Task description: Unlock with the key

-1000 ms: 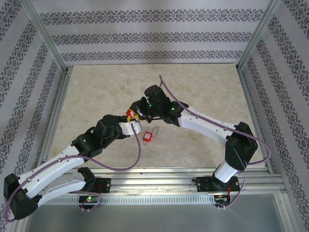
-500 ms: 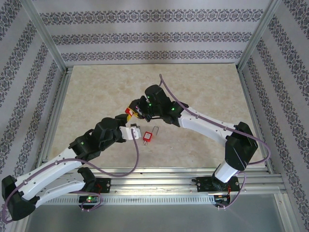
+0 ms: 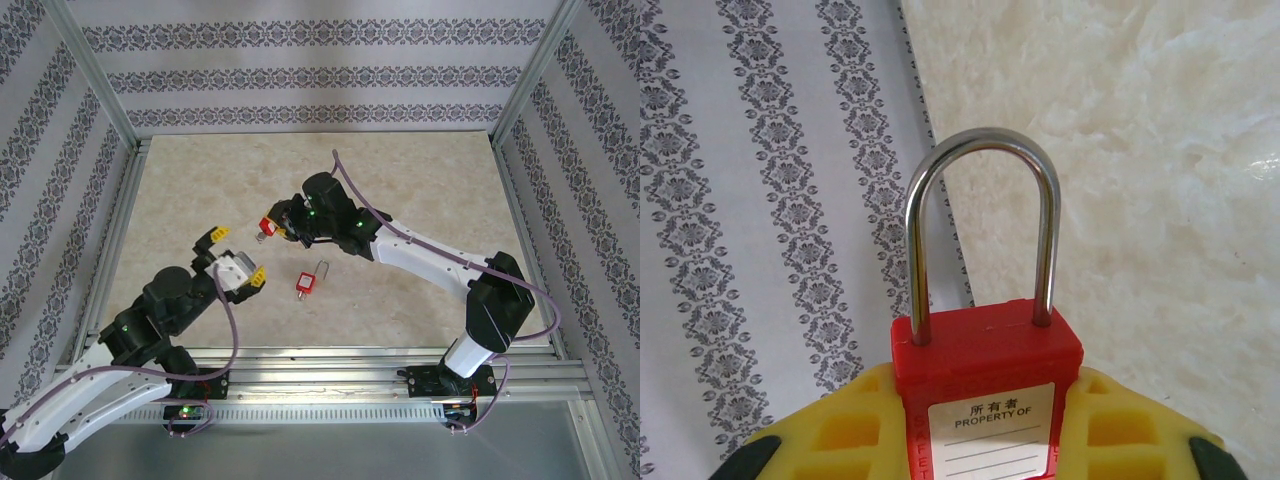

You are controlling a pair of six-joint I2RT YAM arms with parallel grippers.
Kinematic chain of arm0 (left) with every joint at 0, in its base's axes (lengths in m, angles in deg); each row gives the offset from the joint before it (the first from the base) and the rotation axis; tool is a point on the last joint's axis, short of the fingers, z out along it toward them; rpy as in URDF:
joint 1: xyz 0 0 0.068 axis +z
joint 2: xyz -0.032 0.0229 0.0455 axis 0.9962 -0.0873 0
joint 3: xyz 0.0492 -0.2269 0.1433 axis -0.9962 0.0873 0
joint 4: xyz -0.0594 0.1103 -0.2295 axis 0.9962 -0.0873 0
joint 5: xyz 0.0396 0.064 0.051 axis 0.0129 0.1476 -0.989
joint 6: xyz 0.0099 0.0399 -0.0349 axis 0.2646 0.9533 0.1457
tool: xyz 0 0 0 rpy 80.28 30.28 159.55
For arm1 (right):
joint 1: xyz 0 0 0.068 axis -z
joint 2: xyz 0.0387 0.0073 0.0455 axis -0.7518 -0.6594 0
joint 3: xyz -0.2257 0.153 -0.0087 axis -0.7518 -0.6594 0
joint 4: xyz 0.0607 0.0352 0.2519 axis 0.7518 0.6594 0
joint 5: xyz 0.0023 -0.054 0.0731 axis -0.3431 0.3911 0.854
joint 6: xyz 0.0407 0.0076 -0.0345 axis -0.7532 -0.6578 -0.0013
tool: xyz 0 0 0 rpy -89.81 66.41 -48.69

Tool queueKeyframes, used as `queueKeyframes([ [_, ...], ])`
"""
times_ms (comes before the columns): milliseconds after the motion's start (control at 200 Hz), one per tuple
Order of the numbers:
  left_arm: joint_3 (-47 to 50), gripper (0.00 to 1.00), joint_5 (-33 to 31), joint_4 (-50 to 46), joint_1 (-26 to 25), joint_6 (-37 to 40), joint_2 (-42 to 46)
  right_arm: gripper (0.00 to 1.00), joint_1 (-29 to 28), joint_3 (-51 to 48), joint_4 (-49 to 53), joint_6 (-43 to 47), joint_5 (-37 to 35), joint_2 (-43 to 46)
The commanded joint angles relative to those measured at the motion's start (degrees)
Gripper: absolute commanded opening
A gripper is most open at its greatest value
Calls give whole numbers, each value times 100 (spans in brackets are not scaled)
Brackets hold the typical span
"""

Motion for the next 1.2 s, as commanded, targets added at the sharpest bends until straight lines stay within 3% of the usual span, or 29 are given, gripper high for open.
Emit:
queueKeyframes([
  [0,-152,100,-104,-397,-54,-2169,-51,0,24,48,-201,121,-61,-1],
  [160,-176,100,201,-155,-54,-4621,-408,0,16,108,-185,139,-70,-29],
  [270,-46,97,26,253,-52,-5452,-741,0,-2,152,-171,154,-61,-38],
  [380,52,95,28,856,-41,-5679,-961,0,-20,179,-136,173,-61,-29],
  [685,-214,83,313,942,496,-6099,-1874,0,-79,171,-152,183,-70,24],
  [939,-138,80,85,1485,693,-5810,-1958,0,-169,92,-231,120,-79,6],
  [1194,-260,66,282,1797,820,-5546,-2355,0,-204,109,-279,69,-27,-9],
])
